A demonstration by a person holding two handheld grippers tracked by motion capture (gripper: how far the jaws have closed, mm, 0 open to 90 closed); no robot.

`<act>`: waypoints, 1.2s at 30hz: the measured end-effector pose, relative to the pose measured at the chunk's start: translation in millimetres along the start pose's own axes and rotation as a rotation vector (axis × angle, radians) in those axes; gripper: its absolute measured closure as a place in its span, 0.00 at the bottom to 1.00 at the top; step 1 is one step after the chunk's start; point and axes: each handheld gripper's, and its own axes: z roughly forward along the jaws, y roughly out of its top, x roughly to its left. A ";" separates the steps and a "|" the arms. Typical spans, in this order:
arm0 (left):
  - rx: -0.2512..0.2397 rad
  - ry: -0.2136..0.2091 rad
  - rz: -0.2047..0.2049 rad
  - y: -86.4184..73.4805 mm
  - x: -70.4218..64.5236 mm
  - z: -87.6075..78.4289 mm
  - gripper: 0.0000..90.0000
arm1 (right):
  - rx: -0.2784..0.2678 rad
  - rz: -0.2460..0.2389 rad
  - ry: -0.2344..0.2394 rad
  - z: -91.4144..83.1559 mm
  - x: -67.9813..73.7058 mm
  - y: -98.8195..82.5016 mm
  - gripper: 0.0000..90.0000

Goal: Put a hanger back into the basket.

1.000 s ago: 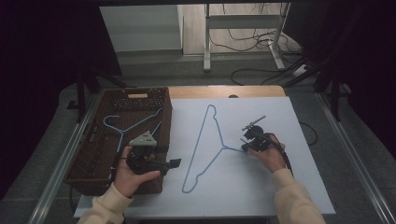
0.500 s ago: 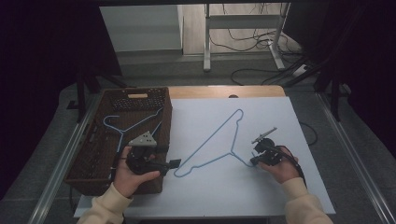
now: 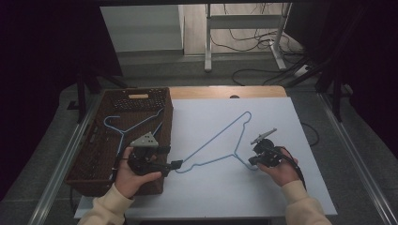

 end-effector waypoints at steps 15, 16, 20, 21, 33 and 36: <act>0.000 0.001 0.000 -0.5 -0.3 -0.4 0.29 | 0.079 -0.030 -0.048 25.0 15.5 28.4 0.78; 0.000 0.001 -0.001 -0.5 -0.2 -0.3 0.29 | 0.089 -0.033 -0.053 24.8 15.8 29.3 0.83; 0.002 0.000 0.000 -0.6 -0.5 0.4 0.29 | 0.120 -0.027 -0.053 25.8 17.9 32.2 0.95; 0.003 -0.001 0.002 -0.7 -0.7 0.6 0.29 | 0.124 -0.027 -0.053 25.9 18.1 32.8 0.95; 0.031 -0.021 0.038 8.2 -14.2 18.6 0.30 | 0.121 -0.061 -0.018 10.7 19.6 28.4 0.96; 0.052 -0.028 0.047 11.5 -18.4 30.4 0.30 | 0.116 -0.062 -0.008 5.1 19.9 26.7 0.96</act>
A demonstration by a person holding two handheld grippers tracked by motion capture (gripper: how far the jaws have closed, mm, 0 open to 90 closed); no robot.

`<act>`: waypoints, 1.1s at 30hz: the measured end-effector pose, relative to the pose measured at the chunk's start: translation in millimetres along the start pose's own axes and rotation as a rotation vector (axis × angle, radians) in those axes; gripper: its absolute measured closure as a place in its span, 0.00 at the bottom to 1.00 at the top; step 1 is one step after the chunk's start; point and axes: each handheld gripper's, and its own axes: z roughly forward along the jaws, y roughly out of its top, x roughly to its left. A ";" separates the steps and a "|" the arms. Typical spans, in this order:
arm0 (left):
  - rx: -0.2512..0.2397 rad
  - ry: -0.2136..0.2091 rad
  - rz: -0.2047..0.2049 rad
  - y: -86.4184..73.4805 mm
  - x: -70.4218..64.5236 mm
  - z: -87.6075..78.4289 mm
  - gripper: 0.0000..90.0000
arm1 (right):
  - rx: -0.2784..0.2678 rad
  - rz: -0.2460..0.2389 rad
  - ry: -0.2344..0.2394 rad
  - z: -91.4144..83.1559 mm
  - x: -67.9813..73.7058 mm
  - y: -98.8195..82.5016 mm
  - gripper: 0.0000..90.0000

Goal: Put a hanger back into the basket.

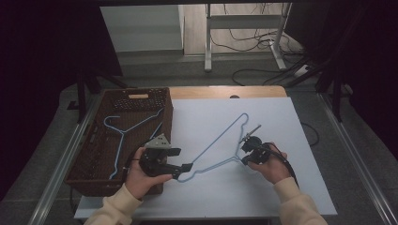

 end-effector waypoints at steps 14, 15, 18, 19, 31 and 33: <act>0.121 -0.014 -0.013 22.7 -13.0 69.6 0.31 | 0.005 -0.012 0.011 -4.9 2.5 -2.1 0.96; 0.122 -0.010 -0.015 23.0 -13.3 73.4 0.31 | 0.003 -0.015 0.011 -5.0 2.6 -2.1 0.96; 0.138 -0.019 -0.023 25.4 -12.0 86.6 0.32 | 0.004 -0.019 0.011 -5.2 3.1 -2.1 0.96; 0.139 -0.014 -0.027 26.4 -11.2 89.6 0.33 | 0.004 -0.019 0.011 -5.4 3.2 -2.1 0.96; 0.215 -0.026 0.018 26.1 -7.6 134.6 0.35 | 0.003 -0.027 0.003 -7.6 5.1 -1.6 0.96; 0.236 -0.028 0.010 26.4 -6.2 143.6 0.37 | 0.005 -0.029 0.003 -8.2 5.6 -1.4 0.96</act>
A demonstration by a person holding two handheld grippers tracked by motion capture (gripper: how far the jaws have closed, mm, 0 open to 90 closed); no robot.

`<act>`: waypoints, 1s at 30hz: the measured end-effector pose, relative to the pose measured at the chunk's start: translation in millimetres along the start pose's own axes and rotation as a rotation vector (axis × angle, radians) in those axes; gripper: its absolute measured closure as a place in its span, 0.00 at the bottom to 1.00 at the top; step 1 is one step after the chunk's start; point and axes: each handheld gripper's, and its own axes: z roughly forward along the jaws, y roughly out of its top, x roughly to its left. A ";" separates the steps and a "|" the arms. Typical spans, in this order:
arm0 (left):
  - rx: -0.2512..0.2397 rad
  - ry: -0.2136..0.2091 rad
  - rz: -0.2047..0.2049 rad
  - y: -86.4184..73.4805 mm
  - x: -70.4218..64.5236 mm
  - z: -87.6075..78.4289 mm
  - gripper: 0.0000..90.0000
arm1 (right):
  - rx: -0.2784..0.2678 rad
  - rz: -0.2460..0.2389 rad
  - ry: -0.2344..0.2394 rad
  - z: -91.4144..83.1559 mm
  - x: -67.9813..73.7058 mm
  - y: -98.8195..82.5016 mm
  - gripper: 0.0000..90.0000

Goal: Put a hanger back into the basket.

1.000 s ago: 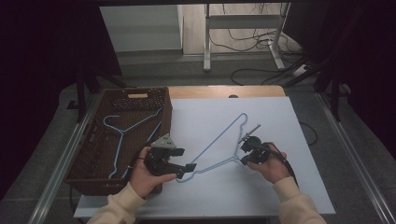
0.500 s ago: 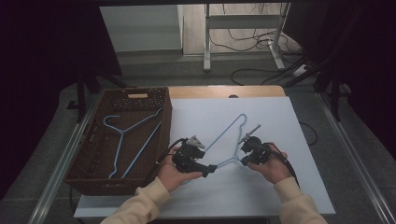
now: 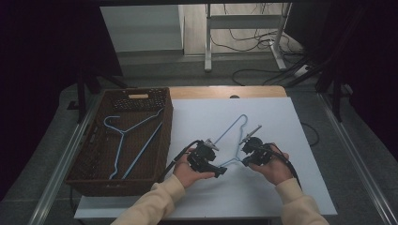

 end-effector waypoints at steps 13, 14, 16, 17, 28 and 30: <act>0.026 0.043 -0.006 1.4 10.7 24.4 0.68 | -0.017 -0.017 -0.005 -6.6 2.7 1.2 0.96; 0.026 0.044 -0.006 1.6 10.6 24.7 0.70 | -0.019 -0.016 -0.006 -7.3 3.4 1.5 0.96; 0.027 0.031 -0.007 1.6 10.6 24.8 0.74 | -0.019 -0.016 -0.006 -8.5 4.6 2.1 0.96; 0.030 0.026 -0.005 1.6 10.4 25.1 0.77 | -0.021 -0.018 -0.008 -8.7 5.0 2.3 0.96; 0.032 -0.025 -0.007 3.4 9.4 17.1 0.95 | -0.112 -0.016 0.005 -17.1 2.8 0.5 0.88; 0.020 -0.019 -0.010 4.4 9.0 12.8 0.95 | -0.201 0.011 0.036 -24.2 -1.3 -1.5 0.72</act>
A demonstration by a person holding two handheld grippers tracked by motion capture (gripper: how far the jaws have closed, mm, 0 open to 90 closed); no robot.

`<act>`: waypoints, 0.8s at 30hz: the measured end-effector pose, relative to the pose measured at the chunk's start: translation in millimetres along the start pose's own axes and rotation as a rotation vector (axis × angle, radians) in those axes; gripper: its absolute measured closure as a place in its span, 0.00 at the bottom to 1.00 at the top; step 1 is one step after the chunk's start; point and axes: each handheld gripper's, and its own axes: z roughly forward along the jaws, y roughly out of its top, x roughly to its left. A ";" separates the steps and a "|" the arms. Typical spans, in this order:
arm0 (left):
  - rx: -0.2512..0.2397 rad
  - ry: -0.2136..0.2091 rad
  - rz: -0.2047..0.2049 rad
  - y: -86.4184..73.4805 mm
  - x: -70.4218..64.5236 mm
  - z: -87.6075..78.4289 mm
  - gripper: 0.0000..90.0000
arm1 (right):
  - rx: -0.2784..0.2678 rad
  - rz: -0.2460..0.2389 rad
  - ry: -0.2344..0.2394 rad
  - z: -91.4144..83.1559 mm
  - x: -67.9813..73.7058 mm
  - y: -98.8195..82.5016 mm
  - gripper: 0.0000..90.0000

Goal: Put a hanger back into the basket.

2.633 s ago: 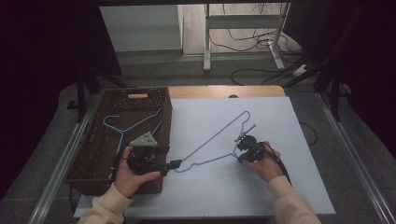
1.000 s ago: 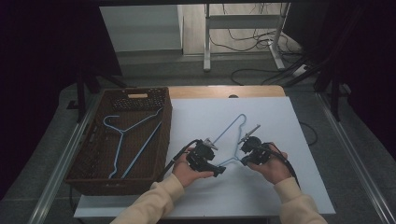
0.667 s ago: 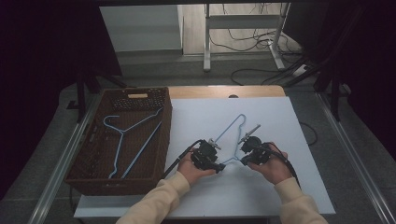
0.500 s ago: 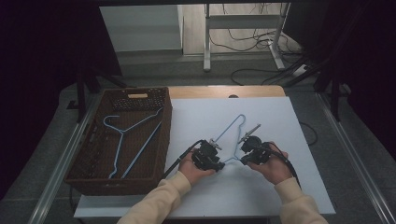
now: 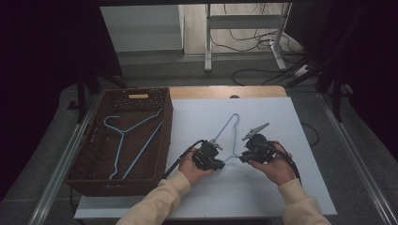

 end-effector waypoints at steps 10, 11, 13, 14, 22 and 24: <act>-0.062 0.021 -0.029 1.6 5.1 -24.8 0.95 | -0.361 0.020 -0.071 -44.4 -13.6 -15.3 0.34; -0.071 0.021 -0.036 1.5 6.2 -27.0 0.95 | -0.377 0.021 -0.066 -46.7 -14.5 -16.8 0.34; -0.082 0.020 -0.044 1.8 6.7 -30.1 0.95 | -0.418 0.031 -0.062 -51.5 -17.6 -21.6 0.32; -0.087 0.020 -0.044 1.9 6.8 -31.4 0.95 | -0.432 0.037 -0.056 -52.8 -19.7 -23.8 0.31; -0.131 0.019 -0.069 2.7 7.8 -45.3 0.96 | -0.501 0.088 -0.057 -57.8 -35.7 -40.5 0.25; -0.142 0.024 -0.070 3.4 7.5 -50.6 0.96 | -0.499 0.089 -0.058 -57.3 -38.3 -43.9 0.24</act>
